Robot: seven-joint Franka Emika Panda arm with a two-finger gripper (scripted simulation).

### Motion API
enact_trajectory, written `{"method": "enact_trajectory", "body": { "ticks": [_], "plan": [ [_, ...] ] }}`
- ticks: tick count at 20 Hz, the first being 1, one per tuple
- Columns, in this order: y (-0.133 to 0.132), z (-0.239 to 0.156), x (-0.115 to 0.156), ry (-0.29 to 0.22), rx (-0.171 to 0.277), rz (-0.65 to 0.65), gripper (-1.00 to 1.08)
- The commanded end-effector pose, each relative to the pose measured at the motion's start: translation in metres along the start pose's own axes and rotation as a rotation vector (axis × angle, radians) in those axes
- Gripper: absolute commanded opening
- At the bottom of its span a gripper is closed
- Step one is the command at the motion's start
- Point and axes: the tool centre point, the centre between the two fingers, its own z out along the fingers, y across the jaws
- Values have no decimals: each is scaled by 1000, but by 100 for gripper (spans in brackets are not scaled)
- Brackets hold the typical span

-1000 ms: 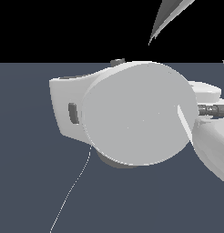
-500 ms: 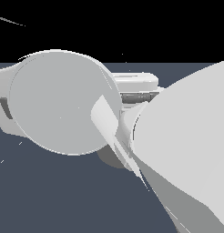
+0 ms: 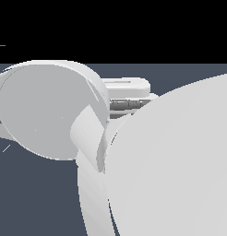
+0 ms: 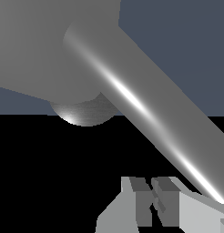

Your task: Turn on the faucet by rotating a designated handle.

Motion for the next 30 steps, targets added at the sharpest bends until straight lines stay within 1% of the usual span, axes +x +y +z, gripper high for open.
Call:
{"method": "enact_trajectory", "body": {
  "ticks": [1, 30],
  "plan": [
    [-38, 11, 3, -3, 134, 4, -100],
    [40, -1, 26, -13, 46, 21, -100]
  ]
}}
